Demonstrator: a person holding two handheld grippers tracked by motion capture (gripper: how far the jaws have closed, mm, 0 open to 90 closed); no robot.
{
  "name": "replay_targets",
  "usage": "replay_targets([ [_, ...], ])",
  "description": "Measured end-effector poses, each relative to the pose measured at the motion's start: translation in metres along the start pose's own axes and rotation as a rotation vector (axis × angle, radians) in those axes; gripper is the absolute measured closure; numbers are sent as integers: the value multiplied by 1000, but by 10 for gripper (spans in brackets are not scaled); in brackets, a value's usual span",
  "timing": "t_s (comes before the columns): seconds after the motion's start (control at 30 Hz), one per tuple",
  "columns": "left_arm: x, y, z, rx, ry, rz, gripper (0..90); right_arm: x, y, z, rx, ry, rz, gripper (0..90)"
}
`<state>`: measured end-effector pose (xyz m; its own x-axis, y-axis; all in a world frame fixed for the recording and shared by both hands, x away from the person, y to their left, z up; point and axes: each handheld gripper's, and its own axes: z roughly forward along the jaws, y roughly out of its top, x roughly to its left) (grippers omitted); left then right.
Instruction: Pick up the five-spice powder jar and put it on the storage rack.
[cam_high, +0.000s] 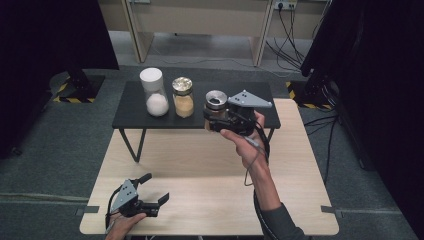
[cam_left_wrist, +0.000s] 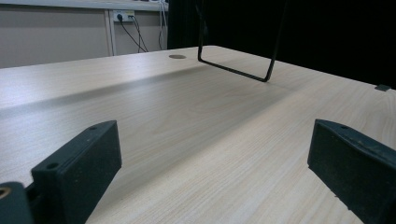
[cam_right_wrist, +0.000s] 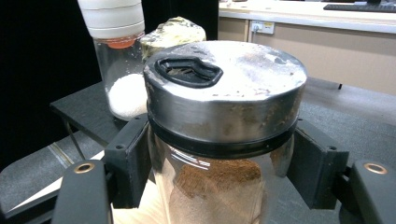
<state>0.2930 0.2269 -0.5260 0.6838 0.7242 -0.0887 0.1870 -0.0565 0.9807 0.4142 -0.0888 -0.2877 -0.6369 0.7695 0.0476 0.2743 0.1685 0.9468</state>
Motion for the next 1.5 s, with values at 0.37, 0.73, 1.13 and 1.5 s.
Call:
replay_targets([
  [0.37, 0, 0, 0, -1, -1, 0, 22, -5, 7, 14, 0, -40, 4, 312],
  [0.73, 0, 0, 0, -3, -1, 0, 22, -10, 11, 28, -6, -86, 15, 312],
  [1.13, 0, 0, 0, -4, -1, -1, 22, -15, 10, 41, -3, -113, 18, 312],
  [1.5, 0, 0, -1, -5, -1, -2, 22, -18, 7, 49, -7, -123, 24, 312],
])
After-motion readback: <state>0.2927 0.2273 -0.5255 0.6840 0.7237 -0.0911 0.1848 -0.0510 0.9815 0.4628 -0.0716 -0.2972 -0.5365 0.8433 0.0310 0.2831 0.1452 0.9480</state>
